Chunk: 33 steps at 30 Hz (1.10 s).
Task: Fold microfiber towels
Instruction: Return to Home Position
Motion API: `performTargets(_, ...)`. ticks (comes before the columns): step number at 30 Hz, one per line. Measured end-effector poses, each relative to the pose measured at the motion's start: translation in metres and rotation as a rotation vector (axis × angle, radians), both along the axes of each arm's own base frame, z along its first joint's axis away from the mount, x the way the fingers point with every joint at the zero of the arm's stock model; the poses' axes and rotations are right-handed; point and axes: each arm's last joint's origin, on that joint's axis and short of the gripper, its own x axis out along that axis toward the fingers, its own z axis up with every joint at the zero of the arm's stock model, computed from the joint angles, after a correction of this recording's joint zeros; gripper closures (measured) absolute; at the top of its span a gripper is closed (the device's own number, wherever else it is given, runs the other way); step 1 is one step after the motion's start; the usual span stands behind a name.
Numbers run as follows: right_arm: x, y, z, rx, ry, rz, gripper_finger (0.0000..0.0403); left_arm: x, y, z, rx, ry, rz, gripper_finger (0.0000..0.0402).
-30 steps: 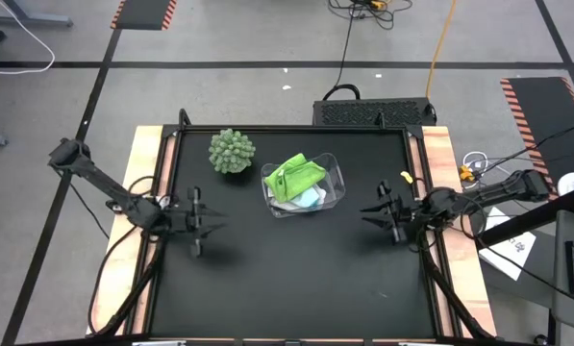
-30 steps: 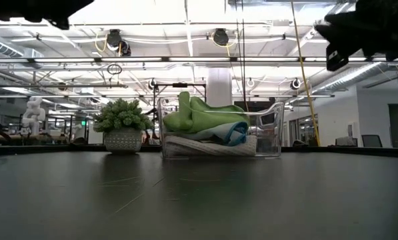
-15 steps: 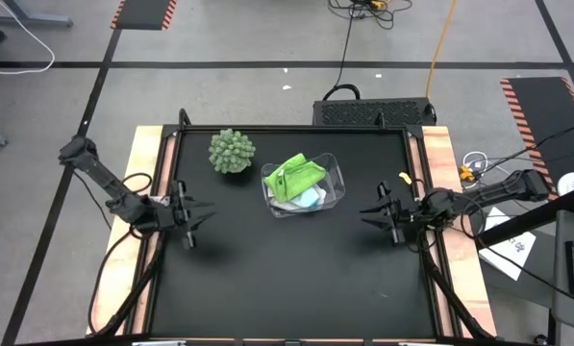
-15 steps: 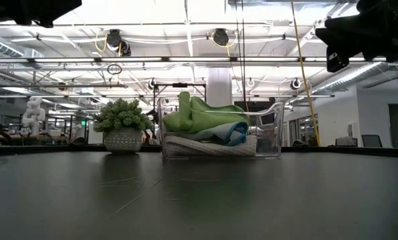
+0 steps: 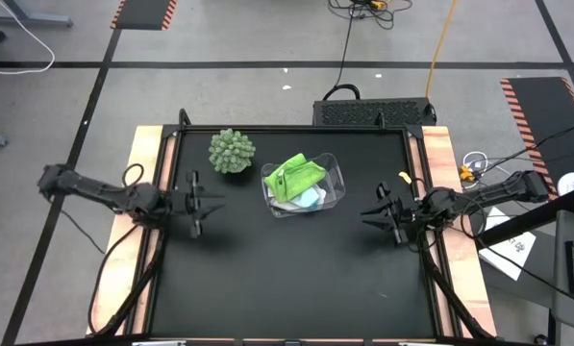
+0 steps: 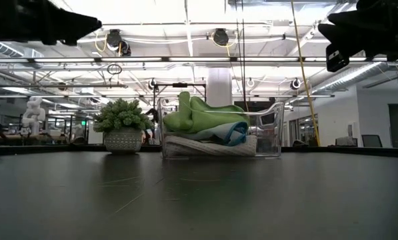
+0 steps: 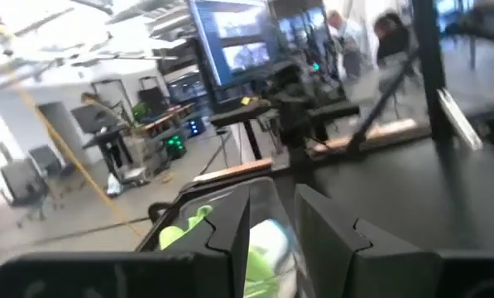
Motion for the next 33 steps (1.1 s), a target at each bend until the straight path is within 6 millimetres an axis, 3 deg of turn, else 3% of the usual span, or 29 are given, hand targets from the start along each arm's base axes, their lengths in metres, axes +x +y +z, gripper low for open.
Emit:
performTargets(8,0.000,0.000,0.001,0.028,-0.002,0.005,0.0312,-0.007,0.010,0.000,-0.162,0.008,-0.168,0.0300)
performTargets(16,0.000,0.000,-0.001,0.028,0.016,0.007,0.0312,-0.017,0.013,-0.012,-0.245,0.134,-0.148,0.0300)
performTargets(22,0.000,0.000,-0.001,0.028,0.018,0.008,0.0312,-0.024,0.013,-0.020,-0.271,0.145,-0.164,0.0300)
performTargets(28,0.001,0.000,-0.005,0.051,0.063,0.006,0.0312,-0.026,0.013,-0.045,-0.330,0.192,-0.139,0.0300)
performTargets(33,0.001,0.000,-0.005,0.067,0.067,0.006,0.0312,-0.026,0.013,-0.046,-0.318,0.184,-0.160,0.0300)
